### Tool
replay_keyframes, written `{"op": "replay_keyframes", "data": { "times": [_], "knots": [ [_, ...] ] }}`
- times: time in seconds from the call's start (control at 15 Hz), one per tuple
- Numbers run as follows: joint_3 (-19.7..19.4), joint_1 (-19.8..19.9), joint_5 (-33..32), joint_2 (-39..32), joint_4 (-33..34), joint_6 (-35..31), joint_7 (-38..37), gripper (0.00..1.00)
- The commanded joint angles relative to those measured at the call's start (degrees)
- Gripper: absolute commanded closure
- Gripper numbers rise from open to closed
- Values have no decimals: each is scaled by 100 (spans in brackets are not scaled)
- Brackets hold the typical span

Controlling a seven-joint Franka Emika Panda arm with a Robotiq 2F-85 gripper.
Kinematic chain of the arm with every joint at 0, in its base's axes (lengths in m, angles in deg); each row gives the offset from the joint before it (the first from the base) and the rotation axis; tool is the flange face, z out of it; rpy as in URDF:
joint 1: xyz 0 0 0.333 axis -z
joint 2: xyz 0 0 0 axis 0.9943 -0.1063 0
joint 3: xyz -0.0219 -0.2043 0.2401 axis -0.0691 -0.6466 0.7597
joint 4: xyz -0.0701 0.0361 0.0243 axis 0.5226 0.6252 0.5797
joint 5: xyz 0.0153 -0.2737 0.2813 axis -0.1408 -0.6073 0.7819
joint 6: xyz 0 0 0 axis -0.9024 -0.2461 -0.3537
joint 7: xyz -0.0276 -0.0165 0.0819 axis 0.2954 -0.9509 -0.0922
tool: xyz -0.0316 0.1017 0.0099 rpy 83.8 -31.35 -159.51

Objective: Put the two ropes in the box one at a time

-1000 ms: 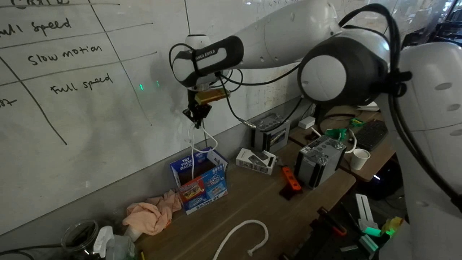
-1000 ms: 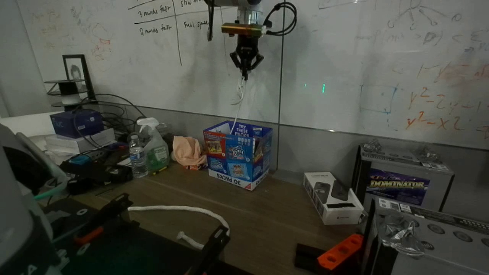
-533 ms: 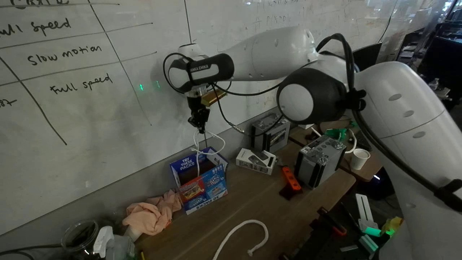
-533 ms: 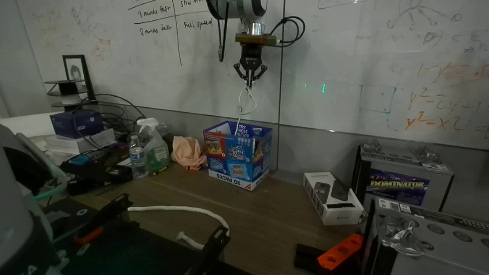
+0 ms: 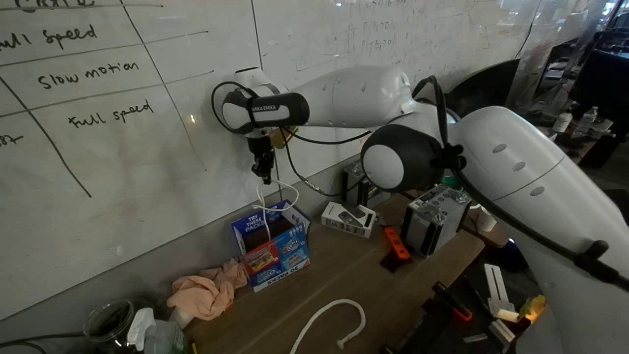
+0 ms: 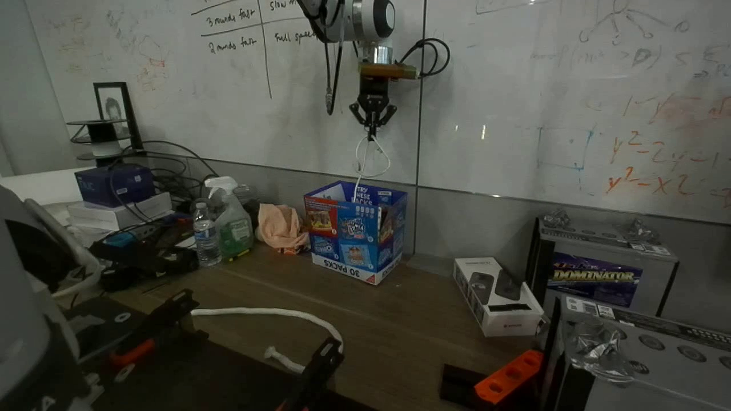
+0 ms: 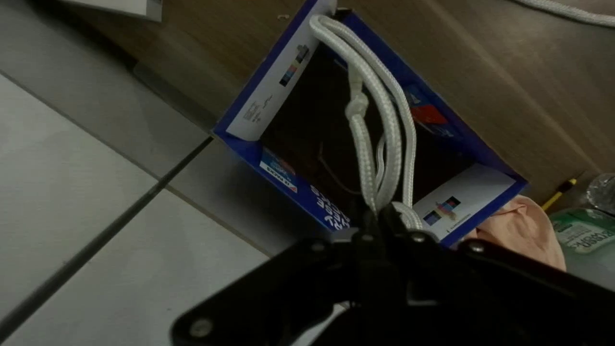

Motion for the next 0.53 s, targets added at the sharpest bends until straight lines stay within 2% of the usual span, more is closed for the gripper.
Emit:
{"op": "replay_keyframes", "data": {
  "times": [0.0,0.33,0.4,0.47],
  "knots": [
    [140,52,85,-429,720,92,482,99],
    [203,57,125,-671,942,158,820,99],
    [212,56,126,-679,949,196,878,69],
    [231,62,148,-685,969,239,911,68]
  ]
}}
